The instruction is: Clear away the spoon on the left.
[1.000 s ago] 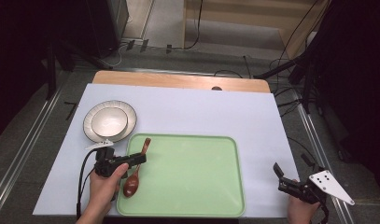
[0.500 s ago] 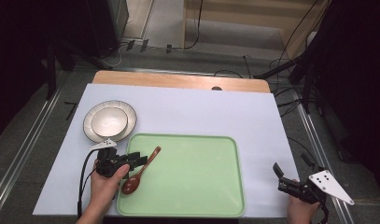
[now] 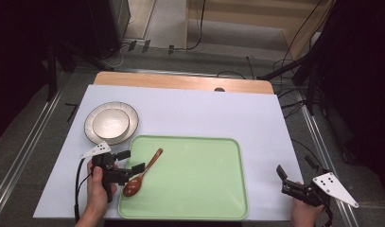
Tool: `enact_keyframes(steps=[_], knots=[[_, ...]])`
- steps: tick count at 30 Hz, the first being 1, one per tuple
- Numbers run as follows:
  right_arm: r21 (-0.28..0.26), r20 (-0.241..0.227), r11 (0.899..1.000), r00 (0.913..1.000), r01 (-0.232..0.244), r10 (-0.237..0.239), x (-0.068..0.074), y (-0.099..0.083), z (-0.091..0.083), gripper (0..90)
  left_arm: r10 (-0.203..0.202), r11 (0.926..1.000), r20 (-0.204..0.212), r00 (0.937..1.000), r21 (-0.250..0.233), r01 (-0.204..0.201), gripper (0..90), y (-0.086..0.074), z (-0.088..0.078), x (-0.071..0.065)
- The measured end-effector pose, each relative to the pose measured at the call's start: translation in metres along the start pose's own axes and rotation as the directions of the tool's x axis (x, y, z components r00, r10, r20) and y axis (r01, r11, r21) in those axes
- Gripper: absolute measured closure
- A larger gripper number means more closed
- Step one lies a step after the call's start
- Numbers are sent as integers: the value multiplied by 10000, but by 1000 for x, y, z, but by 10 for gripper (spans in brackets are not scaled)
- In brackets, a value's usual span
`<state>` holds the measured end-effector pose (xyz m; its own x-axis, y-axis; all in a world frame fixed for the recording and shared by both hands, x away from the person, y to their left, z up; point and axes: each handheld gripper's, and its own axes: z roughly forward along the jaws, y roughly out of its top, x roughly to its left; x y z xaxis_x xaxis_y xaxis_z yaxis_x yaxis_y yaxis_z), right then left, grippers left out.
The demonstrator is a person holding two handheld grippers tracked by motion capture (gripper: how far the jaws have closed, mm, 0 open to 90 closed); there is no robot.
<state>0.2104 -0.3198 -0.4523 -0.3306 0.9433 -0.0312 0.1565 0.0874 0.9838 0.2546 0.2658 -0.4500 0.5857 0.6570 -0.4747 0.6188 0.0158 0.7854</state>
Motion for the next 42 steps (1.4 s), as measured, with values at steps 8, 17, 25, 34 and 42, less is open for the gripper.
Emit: enact_keyframes(steps=[8, 17, 25, 34, 42], knots=[[-4, 0, 10000, 10000, -33, 33, 0, 0, 0, 0, 179, 9996, -232, 9996, -229, -185, 0, 0, -10, 2], [-18, -10, 10000, 10000, -22, 22, 0, 0, 0, 0, 426, 9981, -638, 9971, -421, -453, 0, -3, -27, 7], [-31, 16, 10000, 10000, -88, 88, -1, 0, -1, 0, 408, 9968, -923, 9949, -649, -469, 0, -5, -40, 12], [-27, 25, 10000, 10000, -52, 52, 0, 0, -1, 0, 344, 9950, -1326, 9906, -887, -464, 0, -10, -65, 21], [-60, 8, 10000, 10000, -68, 68, -1, 0, -1, 0, 294, 9932, -1791, 9834, -1054, -488, 0, -14, -85, 30]])
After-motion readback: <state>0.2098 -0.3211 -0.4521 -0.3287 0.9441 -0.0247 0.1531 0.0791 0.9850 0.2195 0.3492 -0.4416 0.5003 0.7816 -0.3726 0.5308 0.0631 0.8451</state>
